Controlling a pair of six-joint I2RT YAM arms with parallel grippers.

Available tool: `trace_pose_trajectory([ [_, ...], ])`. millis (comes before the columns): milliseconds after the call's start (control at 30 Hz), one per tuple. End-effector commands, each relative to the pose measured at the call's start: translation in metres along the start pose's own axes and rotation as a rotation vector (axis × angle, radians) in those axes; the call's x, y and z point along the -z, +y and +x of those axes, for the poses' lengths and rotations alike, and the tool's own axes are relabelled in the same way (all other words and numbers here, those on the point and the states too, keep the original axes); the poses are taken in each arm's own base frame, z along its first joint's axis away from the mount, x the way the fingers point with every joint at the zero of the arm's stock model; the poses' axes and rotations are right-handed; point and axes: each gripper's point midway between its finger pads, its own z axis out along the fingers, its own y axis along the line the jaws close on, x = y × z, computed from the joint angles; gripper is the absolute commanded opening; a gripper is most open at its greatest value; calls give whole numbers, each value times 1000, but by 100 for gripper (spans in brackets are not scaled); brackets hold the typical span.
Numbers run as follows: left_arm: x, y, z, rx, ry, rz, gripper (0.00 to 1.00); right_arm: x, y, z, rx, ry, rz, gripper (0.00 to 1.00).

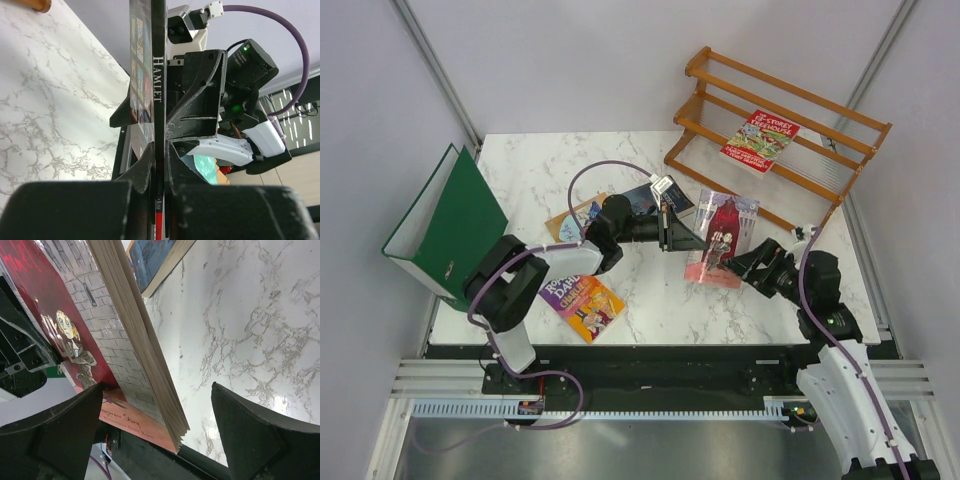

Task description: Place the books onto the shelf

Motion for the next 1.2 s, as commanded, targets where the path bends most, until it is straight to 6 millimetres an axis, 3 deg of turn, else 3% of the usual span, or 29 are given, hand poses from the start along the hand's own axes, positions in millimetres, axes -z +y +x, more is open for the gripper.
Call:
trace_pose_trajectory([
  [0,-1,-35,-5,-65,44,141,2,6,10,-11,43,-47,-15,96],
  [300,-5,-16,-9,-22,30,117,2,19,29,-7,26,-57,-107,88],
  [367,-7,-12,-10,-12,28,115,2,20,32,-5,9,-56,-130,82],
  [433,-8,-9,-10,-6,25,109,2,20,38,-1,3,-32,-166,70],
  [533,-10,-1,-13,3,11,82,2,22,42,5,-10,4,-194,62],
  [800,-16,9,-25,17,-14,61,2,29,46,12,-33,14,-226,62],
  [1100,-18,18,-34,31,-29,40,2,30,48,13,-34,20,-233,45],
  [1167,-18,20,-33,37,-30,33,2,28,45,14,-35,26,-223,30],
])
